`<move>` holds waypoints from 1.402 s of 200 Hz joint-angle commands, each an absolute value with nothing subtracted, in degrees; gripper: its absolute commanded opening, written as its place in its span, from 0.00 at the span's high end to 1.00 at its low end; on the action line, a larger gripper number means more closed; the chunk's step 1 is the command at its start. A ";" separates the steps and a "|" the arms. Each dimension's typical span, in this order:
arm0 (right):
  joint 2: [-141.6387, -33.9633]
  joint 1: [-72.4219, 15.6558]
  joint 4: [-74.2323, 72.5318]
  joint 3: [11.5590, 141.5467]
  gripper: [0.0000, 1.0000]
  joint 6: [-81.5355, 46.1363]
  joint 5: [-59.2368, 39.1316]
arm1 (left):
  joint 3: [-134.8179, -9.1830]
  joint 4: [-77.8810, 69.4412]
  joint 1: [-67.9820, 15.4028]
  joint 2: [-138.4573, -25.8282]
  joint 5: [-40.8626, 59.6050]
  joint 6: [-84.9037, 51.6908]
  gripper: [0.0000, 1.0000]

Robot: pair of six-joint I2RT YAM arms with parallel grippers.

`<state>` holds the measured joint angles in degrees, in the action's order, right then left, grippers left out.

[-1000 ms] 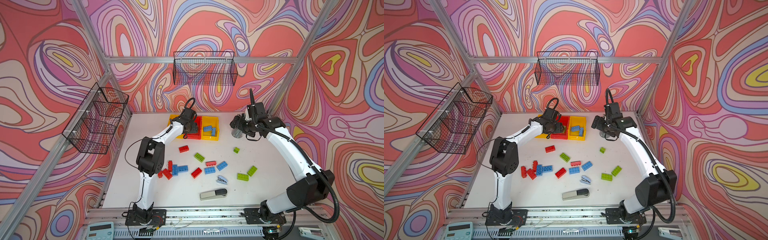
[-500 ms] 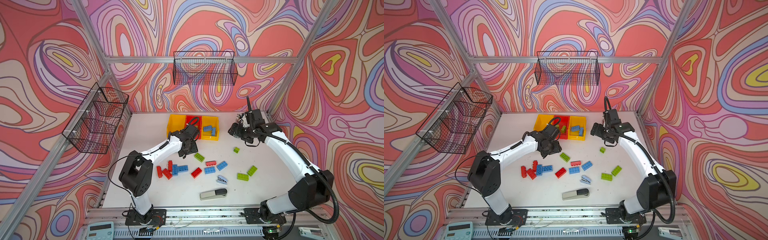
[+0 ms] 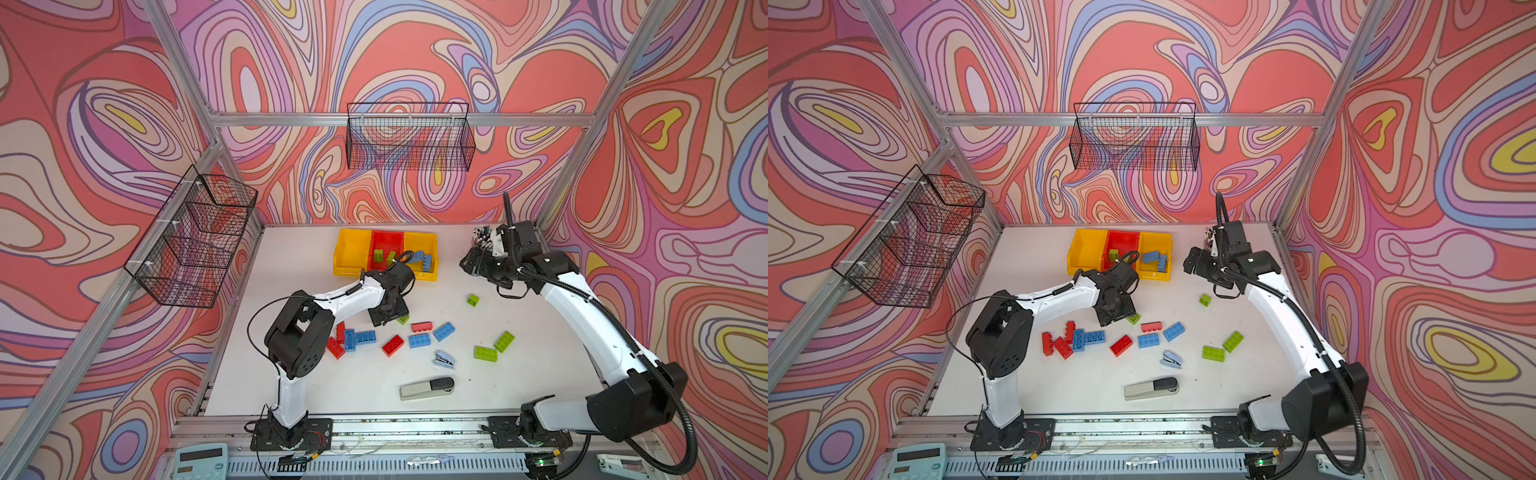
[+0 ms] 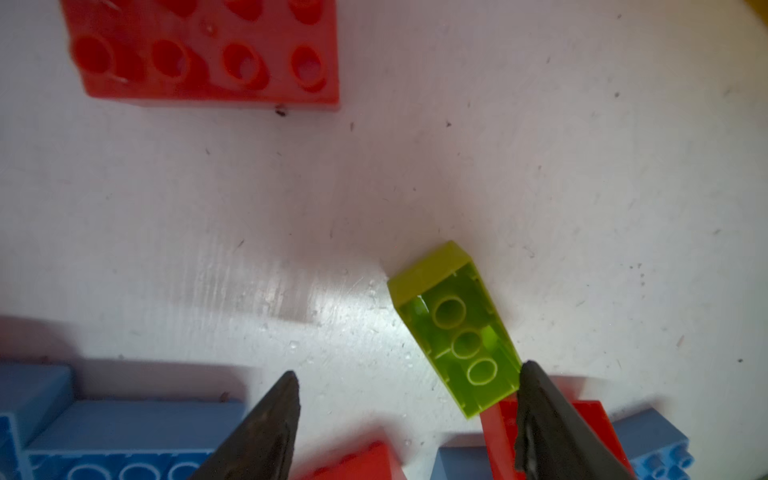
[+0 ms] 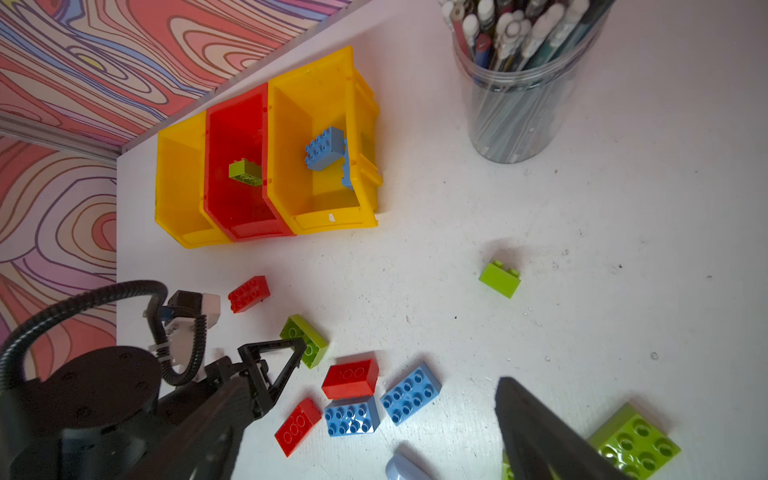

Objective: Sort the legos into containers by color
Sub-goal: 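Reach the left gripper to a third lime-green brick and grasp it, then carry the lime-green brick with the left gripper and drop it into the red bin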

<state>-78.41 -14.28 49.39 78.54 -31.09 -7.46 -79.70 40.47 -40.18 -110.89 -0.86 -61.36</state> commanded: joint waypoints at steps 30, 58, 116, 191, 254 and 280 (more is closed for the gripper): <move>-73.66 -14.29 52.47 75.63 0.03 -29.89 -6.31 | -83.36 41.26 -41.31 -114.81 -3.14 -64.82 0.31; -72.24 -14.25 52.80 74.29 0.03 -29.27 -6.19 | -84.41 41.29 -41.31 -117.00 -3.58 -64.97 0.31; -71.55 -14.30 53.19 73.67 0.03 -28.26 -6.94 | -91.45 47.73 -41.31 -123.44 -4.13 -63.39 0.44; -70.08 -14.27 50.61 70.33 0.03 -29.27 -6.93 | -94.00 55.37 -41.22 -122.73 -8.43 -58.36 0.88; -74.44 -14.28 48.47 73.52 0.03 -31.57 -7.21 | -104.41 61.99 -38.73 -122.88 -11.04 -49.83 1.00; -76.43 -14.24 47.47 76.11 0.03 -32.75 -7.29 | -110.76 62.18 -37.05 -122.68 -14.13 -43.25 1.00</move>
